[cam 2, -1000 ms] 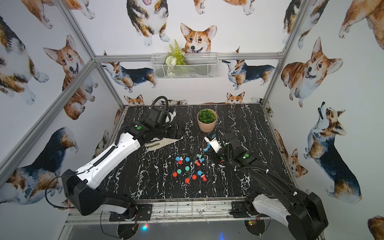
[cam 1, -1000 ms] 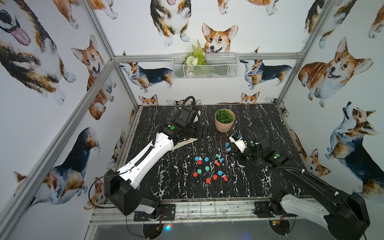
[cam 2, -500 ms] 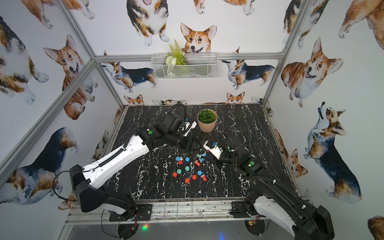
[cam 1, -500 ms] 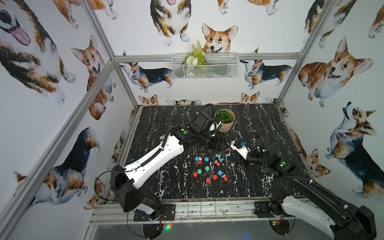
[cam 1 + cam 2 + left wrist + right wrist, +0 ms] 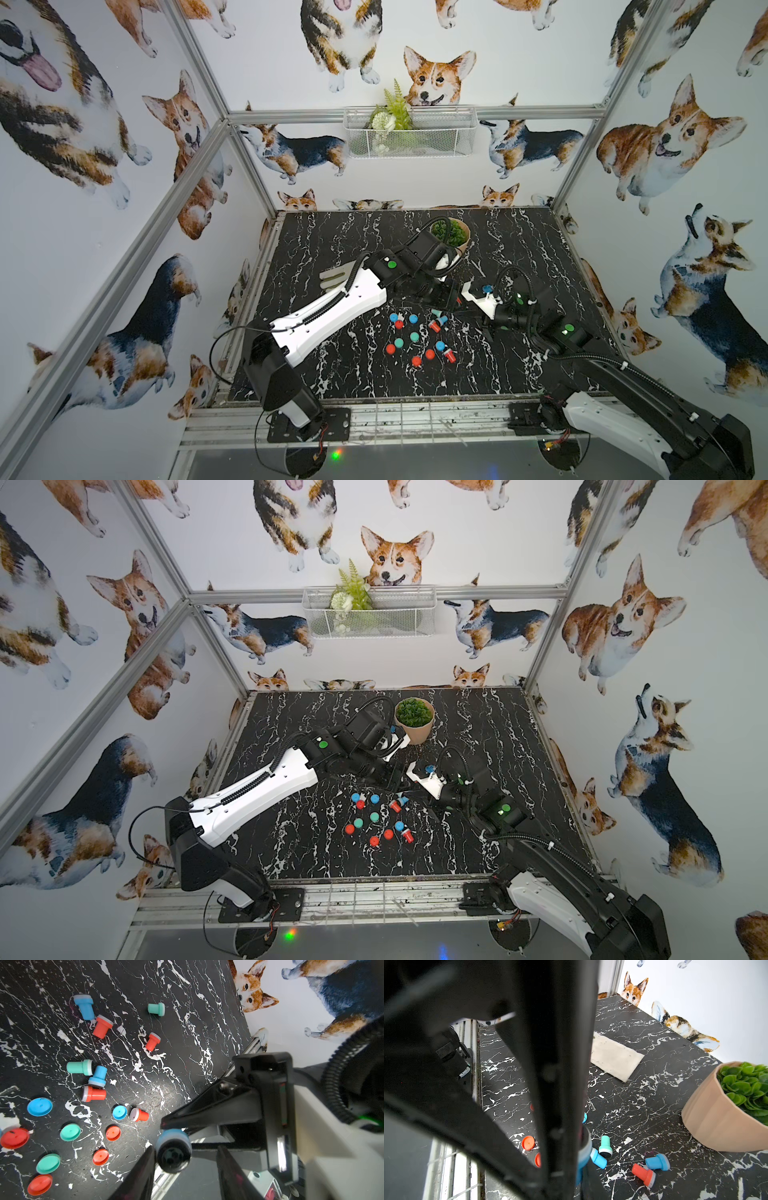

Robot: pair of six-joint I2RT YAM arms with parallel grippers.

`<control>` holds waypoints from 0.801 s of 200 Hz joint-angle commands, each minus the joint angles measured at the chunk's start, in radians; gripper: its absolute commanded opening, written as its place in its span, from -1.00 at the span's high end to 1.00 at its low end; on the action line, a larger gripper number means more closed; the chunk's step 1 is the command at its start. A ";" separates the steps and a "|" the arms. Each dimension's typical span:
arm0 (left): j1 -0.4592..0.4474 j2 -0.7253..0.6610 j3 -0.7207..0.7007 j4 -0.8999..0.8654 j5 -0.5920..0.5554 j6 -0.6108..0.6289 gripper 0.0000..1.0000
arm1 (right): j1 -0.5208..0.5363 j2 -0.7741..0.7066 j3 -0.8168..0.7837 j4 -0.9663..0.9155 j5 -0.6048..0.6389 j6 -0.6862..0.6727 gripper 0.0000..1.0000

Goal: Close the stamp cap
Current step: Pick up the stamp from the center of the board.

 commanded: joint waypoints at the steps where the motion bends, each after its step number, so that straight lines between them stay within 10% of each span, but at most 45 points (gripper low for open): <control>1: -0.005 0.005 0.008 -0.031 -0.009 -0.014 0.08 | 0.002 -0.013 -0.006 0.052 -0.011 -0.019 0.72; 160: -0.009 0.011 0.028 -0.044 -0.038 -0.012 0.58 | 0.003 -0.040 -0.011 0.058 -0.015 -0.015 0.72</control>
